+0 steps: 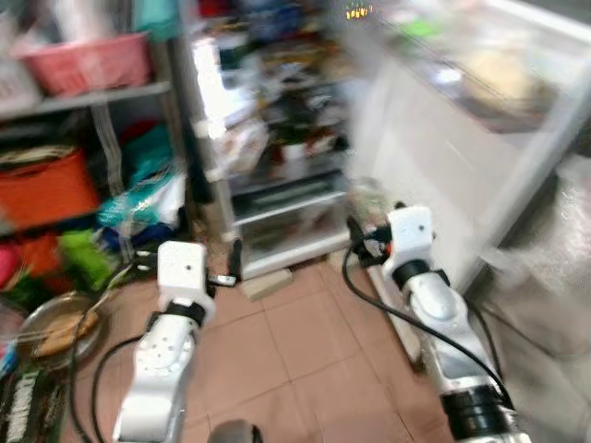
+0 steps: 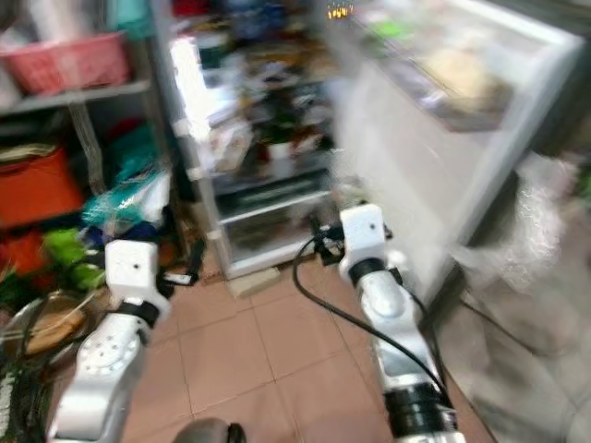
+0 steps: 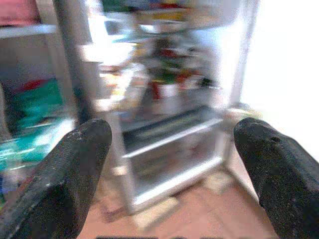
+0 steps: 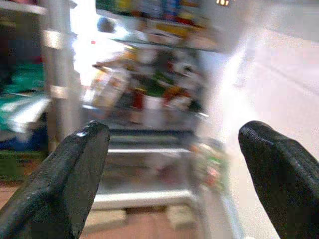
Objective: Restocking fridge
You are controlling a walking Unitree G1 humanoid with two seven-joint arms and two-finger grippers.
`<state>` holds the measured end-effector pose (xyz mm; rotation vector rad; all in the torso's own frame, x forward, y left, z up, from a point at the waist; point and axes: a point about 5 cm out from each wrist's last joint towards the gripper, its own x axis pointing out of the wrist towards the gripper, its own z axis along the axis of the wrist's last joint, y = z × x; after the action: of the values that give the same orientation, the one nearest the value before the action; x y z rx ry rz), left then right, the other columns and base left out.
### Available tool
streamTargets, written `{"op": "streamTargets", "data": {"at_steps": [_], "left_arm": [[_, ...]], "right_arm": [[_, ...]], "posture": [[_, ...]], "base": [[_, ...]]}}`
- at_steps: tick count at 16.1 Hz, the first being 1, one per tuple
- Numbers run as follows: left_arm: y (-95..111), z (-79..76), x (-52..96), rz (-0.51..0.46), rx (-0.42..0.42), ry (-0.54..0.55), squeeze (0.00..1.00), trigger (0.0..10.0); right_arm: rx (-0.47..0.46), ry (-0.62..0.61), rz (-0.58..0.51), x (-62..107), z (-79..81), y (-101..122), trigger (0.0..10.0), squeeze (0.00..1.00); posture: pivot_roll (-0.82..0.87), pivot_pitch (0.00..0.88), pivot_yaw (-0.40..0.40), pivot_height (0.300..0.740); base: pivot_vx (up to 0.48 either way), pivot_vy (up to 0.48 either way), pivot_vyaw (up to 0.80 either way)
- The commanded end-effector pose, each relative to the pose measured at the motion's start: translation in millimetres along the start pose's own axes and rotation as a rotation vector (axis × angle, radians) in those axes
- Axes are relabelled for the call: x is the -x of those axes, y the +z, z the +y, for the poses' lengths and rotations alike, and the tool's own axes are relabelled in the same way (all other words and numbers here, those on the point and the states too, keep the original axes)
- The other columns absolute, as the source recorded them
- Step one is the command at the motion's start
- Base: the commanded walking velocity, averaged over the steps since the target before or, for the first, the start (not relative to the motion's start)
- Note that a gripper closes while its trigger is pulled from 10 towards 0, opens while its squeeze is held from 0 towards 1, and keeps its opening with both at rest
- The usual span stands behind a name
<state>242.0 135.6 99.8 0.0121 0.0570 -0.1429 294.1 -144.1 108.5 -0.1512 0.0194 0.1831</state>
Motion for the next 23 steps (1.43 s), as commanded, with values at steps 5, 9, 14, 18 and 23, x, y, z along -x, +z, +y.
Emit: {"op": "streamTargets", "data": {"at_steps": [5, 9, 14, 18, 23], "left_arm": [[2, 1.3, -0.8, -0.005, -0.009, 0.001, 0.00, 10.0], [2, 1.3, -1.1, -0.005, -0.009, 0.000, 0.00, 10.0], [3, 1.6, -1.2, -0.010, -0.015, -0.011, 0.00, 10.0], [3, 2.1, -1.9, -0.010, -0.019, -0.009, 0.00, 10.0], [2, 3.2, -0.9, -0.007, -0.018, -0.002, 0.00, 10.0]], "right_arm": [[0.019, -0.039, -0.025, -1.4, -5.3, 4, 10.0, 0.00], [0.072, -0.134, -0.030, -2.5, -17.7, 5, 10.0, 0.00], [0.098, -0.188, -0.018, -5.8, -24.6, 3, 10.0, 0.00], [0.084, -0.177, -0.034, -7.6, -21.3, 4, 10.0, 0.00], [0.077, -0.149, -0.039, -8.9, -17.5, 4, 10.0, 0.00]], "posture": [[0.07, 0.000, -0.010, 0.740], [0.07, 0.000, -0.009, 0.740], [0.07, 0.000, -0.008, 0.740], [0.07, 0.000, -0.005, 0.740], [0.08, 0.000, -0.007, 0.740]], "base": [[0.194, 0.000, -0.80], [0.000, 0.000, -0.80], [0.068, 0.000, -0.80], [0.394, 0.000, -0.37], [0.301, -0.049, 0.00]]}}
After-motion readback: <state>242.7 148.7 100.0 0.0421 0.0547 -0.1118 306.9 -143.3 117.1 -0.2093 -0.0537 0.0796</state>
